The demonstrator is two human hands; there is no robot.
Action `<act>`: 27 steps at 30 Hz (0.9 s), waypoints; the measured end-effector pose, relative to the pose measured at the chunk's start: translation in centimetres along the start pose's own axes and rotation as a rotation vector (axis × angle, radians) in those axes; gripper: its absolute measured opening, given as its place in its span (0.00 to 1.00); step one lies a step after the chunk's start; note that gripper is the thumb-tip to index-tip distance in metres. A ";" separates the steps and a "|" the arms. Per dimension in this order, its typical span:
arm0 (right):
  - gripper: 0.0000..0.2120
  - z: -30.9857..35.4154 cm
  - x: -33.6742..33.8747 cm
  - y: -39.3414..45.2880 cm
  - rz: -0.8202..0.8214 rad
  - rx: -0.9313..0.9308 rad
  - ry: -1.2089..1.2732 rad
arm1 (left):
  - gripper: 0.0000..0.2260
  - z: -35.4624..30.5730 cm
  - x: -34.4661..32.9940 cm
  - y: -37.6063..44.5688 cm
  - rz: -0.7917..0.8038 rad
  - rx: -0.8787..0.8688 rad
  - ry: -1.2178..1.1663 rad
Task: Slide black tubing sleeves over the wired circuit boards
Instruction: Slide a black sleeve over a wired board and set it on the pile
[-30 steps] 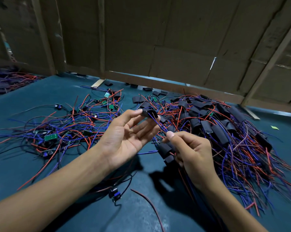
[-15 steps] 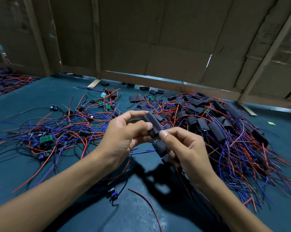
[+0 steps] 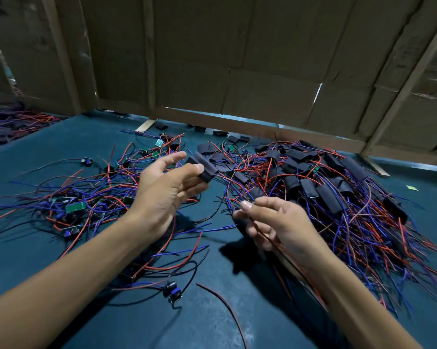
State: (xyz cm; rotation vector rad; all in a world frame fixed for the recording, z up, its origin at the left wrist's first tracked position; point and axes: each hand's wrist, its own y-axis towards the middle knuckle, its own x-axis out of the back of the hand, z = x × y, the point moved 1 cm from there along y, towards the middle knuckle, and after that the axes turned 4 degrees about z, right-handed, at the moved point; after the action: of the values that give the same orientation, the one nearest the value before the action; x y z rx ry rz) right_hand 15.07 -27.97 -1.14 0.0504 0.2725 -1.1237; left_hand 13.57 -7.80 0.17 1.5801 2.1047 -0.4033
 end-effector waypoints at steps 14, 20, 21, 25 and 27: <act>0.09 -0.8 0.2 0.0 -0.016 0.258 -0.088 | 0.14 2.1 -1.8 -2.0 0.187 0.065 0.112; 0.10 -0.7 0.4 -0.1 -0.032 0.322 -0.084 | 0.14 2.0 -1.8 -2.2 0.196 0.117 0.131; 0.10 -0.7 0.3 -0.1 -0.036 0.327 -0.078 | 0.10 2.1 -1.9 -2.3 0.214 0.126 0.144; 0.10 -0.8 0.2 -0.1 -0.027 0.324 -0.030 | 0.04 2.4 -1.9 -2.4 0.270 0.173 0.155; 0.10 -0.8 0.2 -0.2 -0.014 0.337 -0.033 | 0.04 2.4 -1.8 -2.3 0.302 0.195 0.171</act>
State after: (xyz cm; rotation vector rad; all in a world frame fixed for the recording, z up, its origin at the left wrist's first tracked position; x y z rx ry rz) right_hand 14.81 -28.06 -1.88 0.3288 0.0518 -1.1736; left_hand 12.21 -11.12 -1.01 2.0757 1.9484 -0.3885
